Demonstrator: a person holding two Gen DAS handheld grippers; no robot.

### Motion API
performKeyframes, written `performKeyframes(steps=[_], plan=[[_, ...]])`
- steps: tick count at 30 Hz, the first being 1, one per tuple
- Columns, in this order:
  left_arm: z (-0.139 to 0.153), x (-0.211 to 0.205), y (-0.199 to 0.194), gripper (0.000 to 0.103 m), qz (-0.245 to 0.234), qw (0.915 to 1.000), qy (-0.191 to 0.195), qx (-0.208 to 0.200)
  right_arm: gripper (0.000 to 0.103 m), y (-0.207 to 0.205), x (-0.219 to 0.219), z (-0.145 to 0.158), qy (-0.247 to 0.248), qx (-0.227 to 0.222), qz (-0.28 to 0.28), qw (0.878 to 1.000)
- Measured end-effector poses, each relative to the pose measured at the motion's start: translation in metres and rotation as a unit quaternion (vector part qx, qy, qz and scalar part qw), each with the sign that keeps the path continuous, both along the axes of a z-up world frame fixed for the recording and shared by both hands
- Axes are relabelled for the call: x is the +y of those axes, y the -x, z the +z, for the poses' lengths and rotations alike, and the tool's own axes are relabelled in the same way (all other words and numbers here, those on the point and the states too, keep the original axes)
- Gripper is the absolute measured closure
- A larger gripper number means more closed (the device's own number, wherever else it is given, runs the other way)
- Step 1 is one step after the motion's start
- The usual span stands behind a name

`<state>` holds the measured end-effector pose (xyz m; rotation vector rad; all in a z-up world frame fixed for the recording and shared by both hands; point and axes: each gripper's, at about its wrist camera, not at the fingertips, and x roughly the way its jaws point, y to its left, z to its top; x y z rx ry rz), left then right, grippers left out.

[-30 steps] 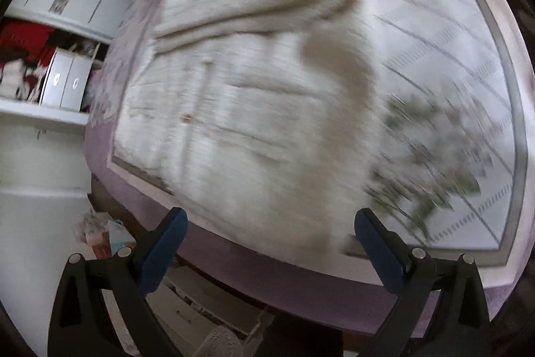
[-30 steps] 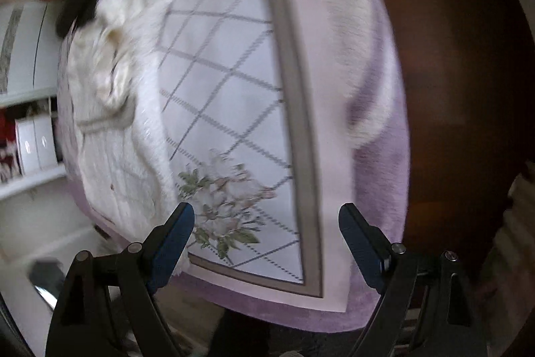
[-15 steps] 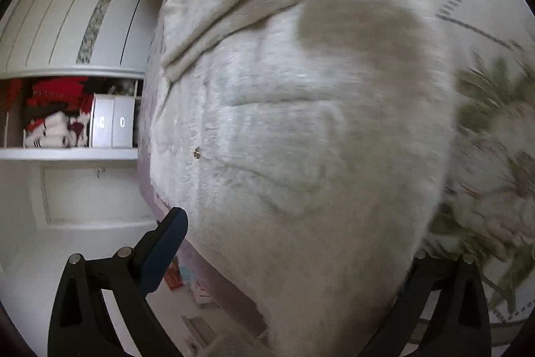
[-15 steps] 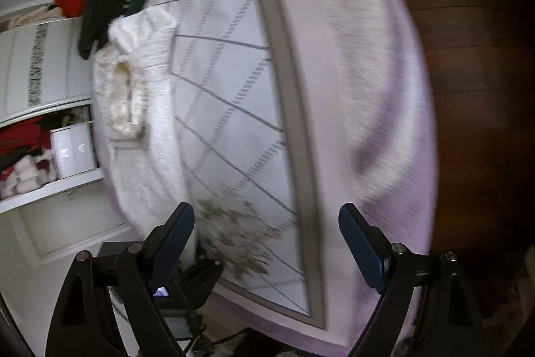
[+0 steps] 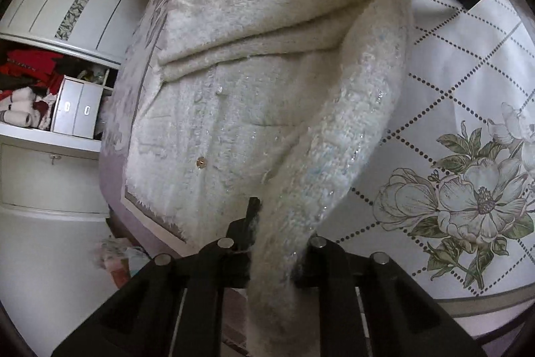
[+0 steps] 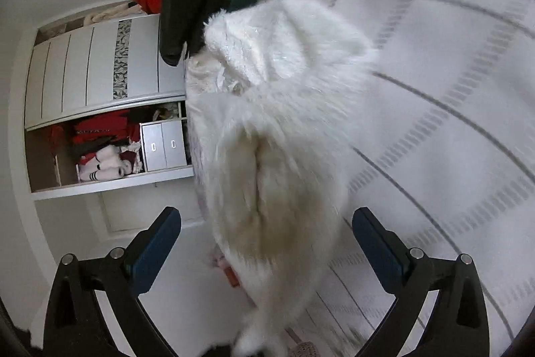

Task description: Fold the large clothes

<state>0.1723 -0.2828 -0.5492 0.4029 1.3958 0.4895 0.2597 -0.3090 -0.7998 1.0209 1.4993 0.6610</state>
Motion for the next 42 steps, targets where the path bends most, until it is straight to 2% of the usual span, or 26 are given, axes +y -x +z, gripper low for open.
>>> performKeyframes(steps=[2,4,6,7,8,13,14,16,19,22,24,26,28,30,31,32,33,34,36,37,39,40,41,42], plan=[[0.005,0.004,-0.001,0.093,0.0,0.9999,0.014,-0.008,0.0,-0.012,0.01,-0.016,0.025,0.04,-0.001,0.999],[0.01,0.005,-0.001,0.094,-0.004,0.9996,0.023,-0.017,0.004,-0.019,0.015,-0.012,0.02,0.041,-0.022,0.999],[0.017,0.013,-0.002,0.095,-0.006,0.9986,0.044,-0.029,0.072,-0.025,0.026,-0.004,0.056,0.047,-0.021,0.997],[0.022,0.016,-0.002,0.095,-0.004,0.9978,0.056,-0.035,0.072,-0.025,0.028,0.0,0.061,0.048,-0.026,0.997],[0.026,0.019,-0.001,0.096,-0.003,0.9972,0.065,-0.038,0.078,-0.026,0.032,0.013,0.071,0.039,-0.03,0.996],[0.066,0.06,0.009,0.096,-0.001,0.9881,0.138,-0.069,0.08,-0.031,0.061,0.093,0.103,0.012,-0.019,0.994],[0.078,0.074,0.011,0.096,-0.001,0.9852,0.153,-0.076,0.081,-0.035,0.077,0.121,0.117,0.001,-0.015,0.993],[0.099,0.105,0.014,0.096,0.002,0.9796,0.179,-0.092,0.081,-0.037,0.104,0.158,0.137,-0.01,-0.007,0.99],[0.127,0.168,0.012,0.096,0.029,0.9694,0.214,-0.117,0.081,-0.05,0.149,0.2,0.163,-0.017,0.004,0.986],[0.135,0.236,0.006,0.096,0.064,0.961,0.232,-0.137,0.081,-0.077,0.222,0.23,0.206,-0.026,0.022,0.978],[0.127,0.282,0.001,0.096,0.093,0.9549,0.243,-0.142,0.081,-0.095,0.27,0.233,0.226,-0.019,0.025,0.974],[0.112,0.318,-0.002,0.096,0.119,0.9487,0.256,-0.142,0.08,-0.11,0.325,0.223,0.247,-0.013,0.029,0.969],[0.083,0.363,-0.009,0.089,0.152,0.9402,0.275,-0.132,0.079,-0.123,0.37,0.204,0.261,-0.005,0.048,0.964],[0.056,0.398,-0.012,0.089,0.173,0.9331,0.289,-0.127,0.07,-0.136,0.414,0.174,0.283,0.008,0.063,0.957],[0.041,0.414,-0.011,0.088,0.186,0.9269,0.303,-0.12,0.066,-0.141,0.431,0.158,0.286,0.014,0.082,0.955],[0.027,0.43,-0.009,0.086,0.205,0.9171,0.322,-0.114,0.059,-0.144,0.446,0.142,0.284,0.024,0.093,0.954],[0.018,0.444,-0.006,0.085,0.222,0.903,0.35,-0.115,0.048,-0.14,0.447,0.132,0.276,0.03,0.101,0.955],[0.01,0.457,-0.002,0.084,0.24,0.885,0.38,-0.12,0.042,-0.142,0.455,0.127,0.267,0.034,0.104,0.957],[0.005,0.482,0.011,0.077,0.285,0.8417,0.437,-0.138,0.017,-0.143,0.463,0.134,0.246,0.026,0.111,0.963],[0.008,0.489,0.016,0.076,0.302,0.8255,0.453,-0.149,0.015,-0.14,0.463,0.14,0.225,0.018,0.114,0.967],[0.019,0.5,0.026,0.071,0.326,0.8007,0.473,-0.17,0.014,-0.128,0.449,0.157,0.189,0.006,0.118,0.975],[0.028,0.505,0.033,0.07,0.341,0.7944,0.468,-0.183,0.014,-0.119,0.437,0.166,0.181,0.002,0.116,0.977],[0.035,0.508,0.038,0.062,0.35,0.7931,0.46,-0.191,0.014,-0.113,0.427,0.175,0.18,-0.001,0.11,0.977],[0.04,0.511,0.042,0.051,0.357,0.7955,0.449,-0.196,0.014,-0.106,0.414,0.181,0.181,-0.004,0.105,0.978]])
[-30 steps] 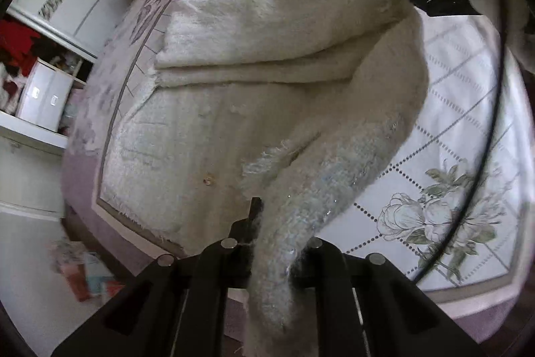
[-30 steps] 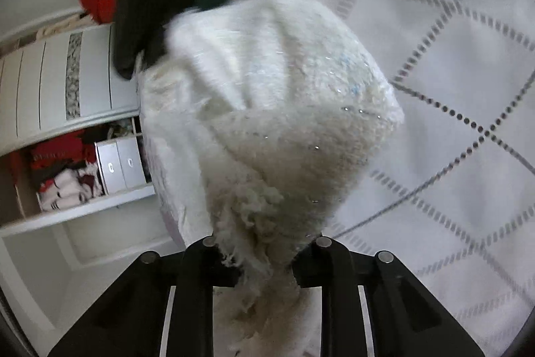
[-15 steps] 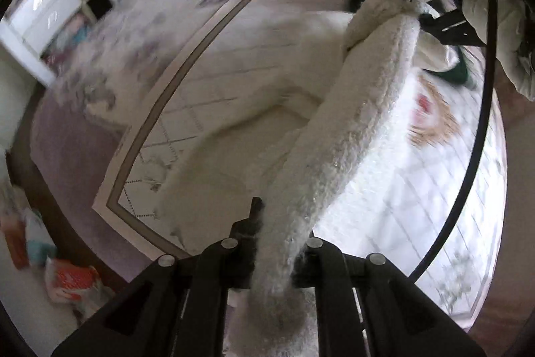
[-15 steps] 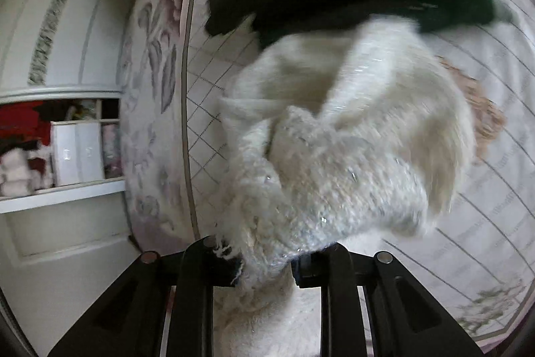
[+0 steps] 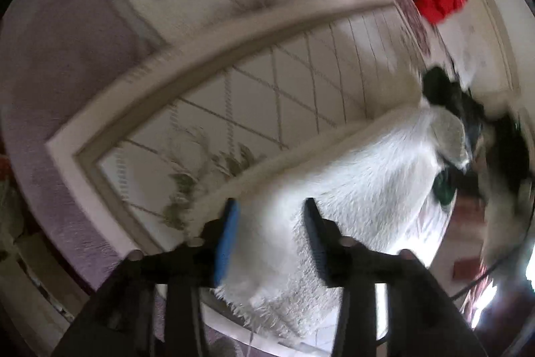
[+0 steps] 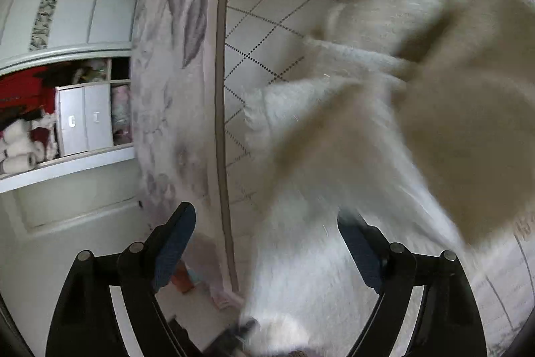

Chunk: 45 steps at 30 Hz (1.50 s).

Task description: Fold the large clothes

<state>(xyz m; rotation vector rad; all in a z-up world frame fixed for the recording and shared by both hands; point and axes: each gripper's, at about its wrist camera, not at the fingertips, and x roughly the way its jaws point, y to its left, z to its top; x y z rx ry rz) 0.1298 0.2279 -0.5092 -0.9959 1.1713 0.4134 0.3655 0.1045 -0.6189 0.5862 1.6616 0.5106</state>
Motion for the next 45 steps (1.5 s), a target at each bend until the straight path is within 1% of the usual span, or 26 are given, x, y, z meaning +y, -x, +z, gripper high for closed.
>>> performKeyframes(steps=[2,3,5,7,9,12,14,16,17,18,21,23,26,27,29,30,31,32,33,34,36,38,40,42,43,45], plan=[[0.0,0.005,0.005,0.041,0.007,0.9992,-0.034,0.017,0.014,0.015,-0.031,0.008,0.026,-0.009,-0.011,1.0],[-0.008,0.005,0.003,0.041,0.0,0.9976,-0.058,0.036,0.014,0.022,-0.052,0.01,0.053,-0.017,-0.016,0.998],[-0.026,0.006,-0.005,0.041,-0.015,0.9945,-0.08,0.065,0.014,0.033,-0.09,0.005,0.1,-0.025,-0.026,0.994],[-0.049,0.003,-0.018,0.041,-0.041,0.9894,-0.1,0.097,0.014,0.037,-0.12,-0.016,0.125,-0.014,-0.038,0.991],[-0.064,0.001,-0.028,0.041,-0.056,0.9865,-0.109,0.109,0.014,0.035,-0.134,-0.046,0.114,0.003,-0.041,0.993],[-0.075,-0.007,-0.04,0.041,-0.083,0.981,-0.128,0.119,0.017,0.033,-0.133,-0.095,0.053,0.05,-0.042,0.997],[-0.076,-0.012,-0.042,0.042,-0.093,0.9789,-0.132,0.125,0.032,0.032,-0.129,-0.114,0.007,0.061,-0.062,0.996],[-0.074,-0.019,-0.041,0.042,-0.099,0.9786,-0.129,0.126,0.045,0.032,-0.129,-0.109,-0.002,0.05,-0.072,0.996],[-0.074,-0.022,-0.04,0.042,-0.102,0.9788,-0.125,0.126,0.056,0.034,-0.135,-0.103,-0.017,0.054,-0.085,0.995],[-0.074,-0.032,-0.037,0.042,-0.112,0.9788,-0.115,0.126,0.063,0.037,-0.145,-0.097,-0.026,0.057,-0.093,0.994],[-0.073,-0.065,-0.03,0.042,-0.142,0.9763,-0.097,0.132,0.07,0.047,-0.17,-0.081,-0.022,0.065,-0.094,0.993],[-0.071,-0.093,-0.022,0.042,-0.168,0.9737,-0.074,0.135,0.069,0.052,-0.193,-0.072,0.022,0.074,-0.066,0.995],[-0.072,-0.129,-0.007,0.042,-0.189,0.9711,-0.038,0.141,0.057,0.055,-0.213,-0.053,0.109,0.087,-0.019,0.99],[-0.071,-0.141,-0.001,0.042,-0.196,0.969,-0.034,0.146,0.056,0.053,-0.217,-0.041,0.143,0.072,-0.006,0.987],[-0.068,-0.149,0.004,0.042,-0.195,0.9689,-0.035,0.147,0.056,0.046,-0.22,-0.005,0.197,0.013,0.003,0.98],[-0.063,-0.148,0.007,0.042,-0.188,0.9706,-0.037,0.146,0.056,0.041,-0.219,0.015,0.201,-0.023,-0.005,0.979],[-0.059,-0.145,0.009,0.042,-0.18,0.9723,-0.039,0.144,0.056,0.037,-0.214,0.032,0.182,-0.054,-0.013,0.982],[-0.054,-0.142,0.01,0.042,-0.173,0.974,-0.04,0.14,0.056,0.029,-0.199,0.046,0.142,-0.082,-0.012,0.986],[-0.049,-0.139,0.015,0.042,-0.168,0.9753,-0.045,0.137,0.056,0.021,-0.185,0.048,0.114,-0.091,-0.008,0.989],[-0.044,-0.132,0.018,0.042,-0.164,0.9758,-0.053,0.135,0.056,0.009,-0.166,0.043,0.091,-0.09,-0.006,0.992],[-0.036,-0.121,0.019,0.042,-0.161,0.9762,-0.071,0.127,0.057,-0.011,-0.127,0.025,0.075,-0.079,-0.006,0.994],[-0.03,-0.105,0.012,0.042,-0.16,0.9746,-0.094,0.126,0.057,-0.029,-0.084,-0.009,0.099,-0.062,0.023,0.993],[-0.025,-0.096,0.008,0.042,-0.159,0.9738,-0.109,0.12,0.057,-0.019,-0.081,-0.035,0.139,-0.064,0.037,0.988],[-0.019,-0.089,0.003,0.042,-0.153,0.9757,-0.111,0.111,0.057,-0.015,-0.074,-0.027,0.156,-0.081,0.057,0.983],[-0.015,-0.09,0.001,0.042,-0.152,0.9766,-0.11,0.105,0.057,-0.011,-0.078,-0.02,0.148,-0.086,0.056,0.984],[-0.007,-0.095,-0.006,0.042,-0.157,0.9772,-0.108,0.095,0.056,0.01,-0.111,0.022,0.103,-0.097,0.04,0.989]])
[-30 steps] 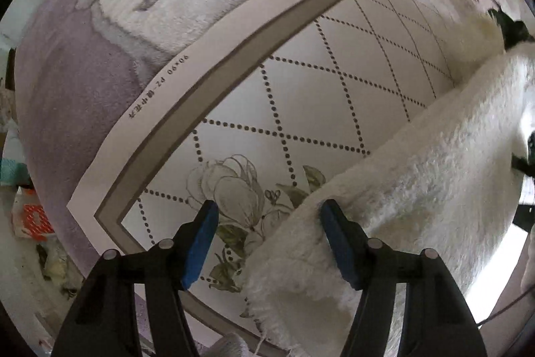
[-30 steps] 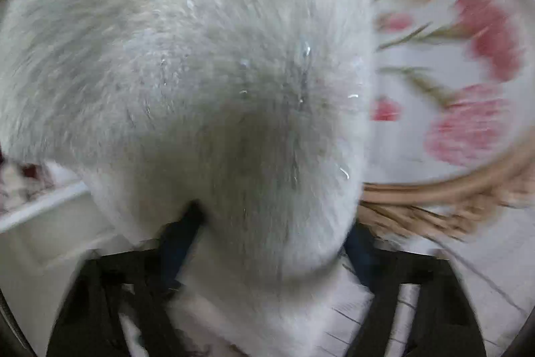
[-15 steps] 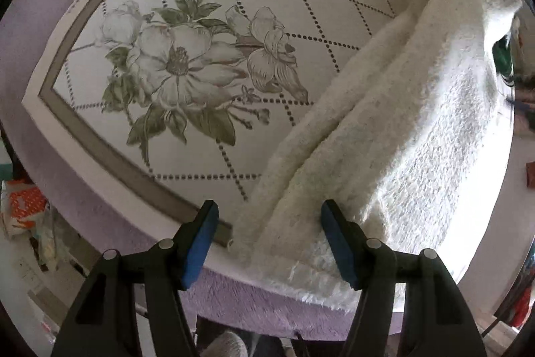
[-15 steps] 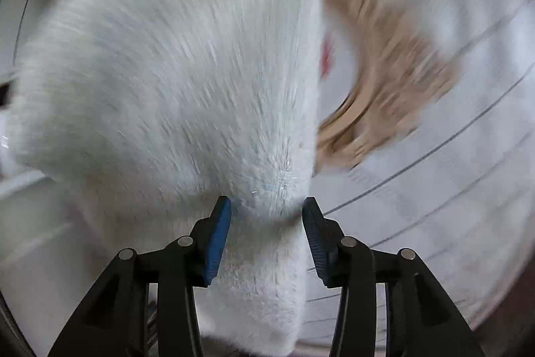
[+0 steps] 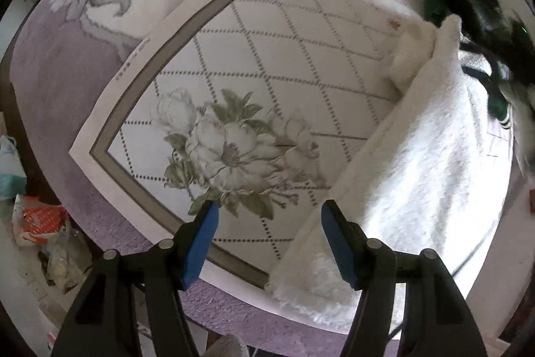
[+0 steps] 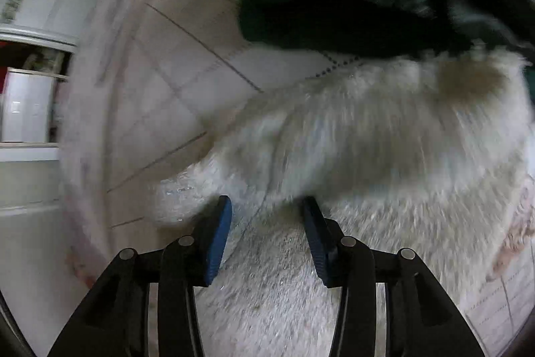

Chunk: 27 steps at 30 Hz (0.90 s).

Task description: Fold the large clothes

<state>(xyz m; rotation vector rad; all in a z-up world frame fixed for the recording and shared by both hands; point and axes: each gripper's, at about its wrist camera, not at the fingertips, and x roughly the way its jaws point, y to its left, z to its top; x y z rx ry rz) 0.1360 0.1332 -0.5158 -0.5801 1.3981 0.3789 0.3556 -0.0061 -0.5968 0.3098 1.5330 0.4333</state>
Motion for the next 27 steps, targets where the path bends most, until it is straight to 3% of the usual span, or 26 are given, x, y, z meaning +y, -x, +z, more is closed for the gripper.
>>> performKeyframes(steps=[1,3,5,8,10,11,12,14,15,16,17,20,23,25,27], plan=[[0.003,-0.001,-0.001,0.042,-0.004,1.0,0.006,-0.006,0.054,0.018,-0.018,0.015,-0.016,0.001,-0.009,1.0],[0.011,-0.007,-0.018,0.042,-0.014,0.9997,0.013,-0.015,0.036,0.056,-0.05,0.039,-0.033,0.0,-0.028,0.999],[0.005,-0.015,-0.028,0.042,-0.032,0.9991,0.021,-0.015,0.029,0.108,-0.085,0.047,-0.032,0.021,-0.045,0.998],[-0.028,-0.043,-0.043,0.042,-0.085,0.995,0.049,0.016,0.029,0.188,-0.144,0.019,-0.018,0.094,-0.078,0.992],[-0.045,-0.049,-0.044,0.046,-0.101,0.9924,0.066,0.028,0.029,0.237,-0.147,-0.01,-0.016,0.151,-0.096,0.984],[-0.05,-0.052,-0.043,0.08,-0.101,0.992,0.071,0.024,0.029,0.256,-0.153,-0.024,-0.018,0.175,-0.104,0.979],[-0.053,-0.055,-0.039,0.096,-0.097,0.9922,0.076,0.02,0.029,0.28,-0.157,-0.042,-0.021,0.206,-0.116,0.971],[-0.048,-0.056,-0.032,0.096,-0.086,0.9935,0.075,0.006,0.029,0.31,-0.153,-0.075,-0.049,0.243,-0.128,0.96],[-0.04,-0.056,-0.027,0.097,-0.081,0.9944,0.068,-0.004,0.036,0.315,-0.15,-0.083,-0.056,0.245,-0.135,0.958],[-0.032,-0.056,-0.022,0.097,-0.079,0.9947,0.064,-0.012,0.051,0.322,-0.15,-0.083,-0.041,0.226,-0.143,0.963],[-0.021,-0.056,-0.015,0.097,-0.077,0.9948,0.064,-0.019,0.084,0.321,-0.149,-0.082,-0.03,0.22,-0.152,0.963],[-0.012,-0.064,-0.001,0.097,-0.084,0.9928,0.084,-0.018,0.089,0.324,-0.165,-0.068,-0.039,0.207,-0.189,0.959],[-0.035,-0.086,0.008,0.097,-0.106,0.9899,0.092,0.018,0.09,0.326,-0.185,-0.046,-0.004,0.181,-0.183,0.966],[-0.063,-0.101,0.013,0.096,-0.122,0.9867,0.093,0.053,0.09,0.327,-0.19,-0.051,0.02,0.196,-0.167,0.966],[-0.072,-0.104,0.012,0.096,-0.115,0.9864,0.095,0.068,0.088,0.323,-0.194,-0.059,0.038,0.228,-0.137,0.963]])
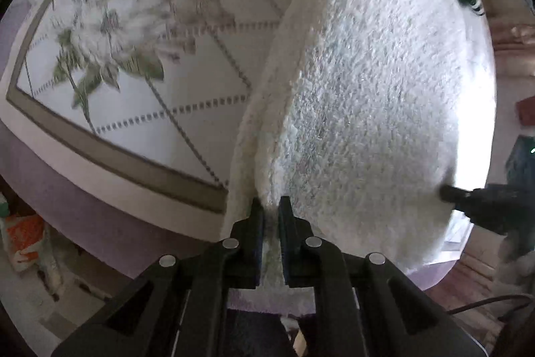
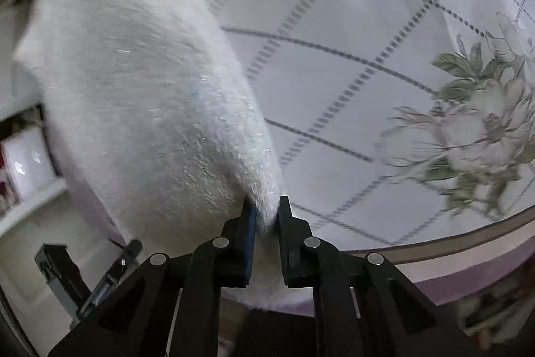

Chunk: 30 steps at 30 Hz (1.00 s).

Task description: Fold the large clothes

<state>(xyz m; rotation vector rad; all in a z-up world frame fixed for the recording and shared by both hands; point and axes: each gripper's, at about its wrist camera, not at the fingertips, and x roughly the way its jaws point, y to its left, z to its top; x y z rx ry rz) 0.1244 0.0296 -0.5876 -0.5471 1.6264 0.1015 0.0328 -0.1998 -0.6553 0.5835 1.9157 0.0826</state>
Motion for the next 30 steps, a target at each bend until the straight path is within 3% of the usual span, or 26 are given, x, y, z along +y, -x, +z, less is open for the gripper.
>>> performKeyframes(steps=[3,7,11,14,17,18,22,25,27,30], plan=[[0.027,0.008,-0.004,0.09,0.018,0.9997,0.01,-0.01,0.083,-0.023,0.015,0.019,0.013,0.011,0.043,0.999],[0.061,0.027,-0.009,0.09,0.033,0.9991,0.0,-0.026,0.082,-0.075,0.047,0.079,0.009,-0.085,0.098,0.992],[0.08,0.052,-0.03,0.09,0.083,0.994,-0.01,-0.07,0.082,-0.153,0.142,0.096,-0.031,-0.179,0.142,0.973],[0.094,0.076,-0.07,0.09,0.12,0.985,-0.024,-0.121,0.082,-0.202,0.203,0.088,-0.035,-0.237,0.165,0.957],[0.096,0.088,-0.107,0.09,0.135,0.9759,-0.055,-0.162,0.082,-0.241,0.265,0.043,-0.023,-0.233,0.189,0.954],[0.093,0.091,-0.116,0.09,0.137,0.9744,-0.062,-0.168,0.086,-0.248,0.275,0.024,-0.011,-0.219,0.198,0.955],[0.088,0.098,-0.155,0.09,0.133,0.9725,-0.042,-0.187,0.09,-0.264,0.263,0.023,-0.056,-0.19,0.158,0.968],[0.091,0.088,-0.187,0.09,0.097,0.9728,-0.033,-0.207,0.084,-0.257,0.206,0.053,-0.08,-0.196,0.119,0.97],[0.083,0.082,-0.217,0.09,0.076,0.9744,-0.025,-0.21,0.07,-0.258,0.162,0.084,-0.045,-0.234,0.095,0.966],[0.053,0.075,-0.266,0.09,0.053,0.9797,-0.003,-0.193,0.069,-0.266,0.109,0.093,0.003,-0.249,0.071,0.966]])
